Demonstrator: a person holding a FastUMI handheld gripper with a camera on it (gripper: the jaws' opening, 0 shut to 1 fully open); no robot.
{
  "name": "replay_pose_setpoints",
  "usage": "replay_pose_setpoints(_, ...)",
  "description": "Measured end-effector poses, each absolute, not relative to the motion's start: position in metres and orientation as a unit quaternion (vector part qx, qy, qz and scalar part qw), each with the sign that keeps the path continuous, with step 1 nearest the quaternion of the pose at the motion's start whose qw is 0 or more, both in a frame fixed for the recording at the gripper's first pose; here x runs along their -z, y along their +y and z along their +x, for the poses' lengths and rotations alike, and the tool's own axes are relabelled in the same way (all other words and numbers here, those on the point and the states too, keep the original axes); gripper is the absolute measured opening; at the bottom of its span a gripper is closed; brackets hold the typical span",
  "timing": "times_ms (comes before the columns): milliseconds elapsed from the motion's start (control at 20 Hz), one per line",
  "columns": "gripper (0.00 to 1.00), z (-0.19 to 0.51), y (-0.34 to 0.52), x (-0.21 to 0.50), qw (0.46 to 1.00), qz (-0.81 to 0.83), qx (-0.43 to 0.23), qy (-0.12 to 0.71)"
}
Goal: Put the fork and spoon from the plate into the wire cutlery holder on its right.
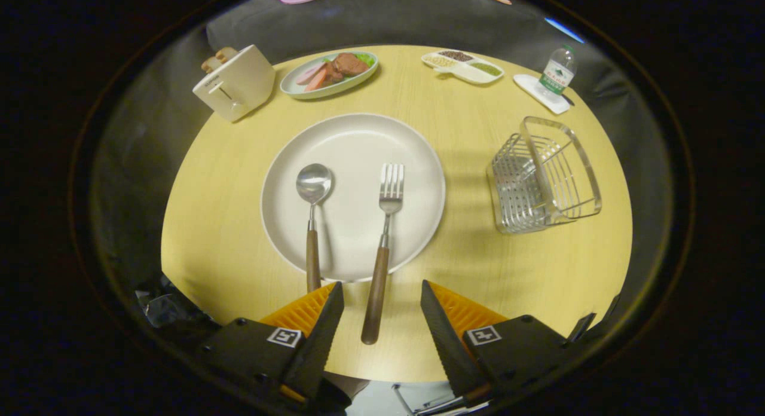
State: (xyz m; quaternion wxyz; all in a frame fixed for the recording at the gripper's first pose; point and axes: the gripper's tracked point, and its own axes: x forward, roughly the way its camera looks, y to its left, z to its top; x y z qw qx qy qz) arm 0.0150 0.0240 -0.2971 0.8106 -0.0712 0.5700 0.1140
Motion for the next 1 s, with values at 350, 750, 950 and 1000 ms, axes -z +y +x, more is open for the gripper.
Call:
replay_pose_setpoints(350, 0.4, 0.013, 0.015, 0.314, 0.781, -0.056, -0.096, 0.614)
replay_pose_setpoints(750, 0.06, 0.006, 0.008, 0.311, 0.765, -0.06, -0.089, 0.635)
replay_pose_setpoints(950, 0.03, 0.008, 0.0, 0.299, 0.775, -0.051, -0.079, 0.626)
replay_pose_setpoints(1000, 0.03, 0.009, -0.002, 0.294, 0.777, -0.048, -0.079, 0.623)
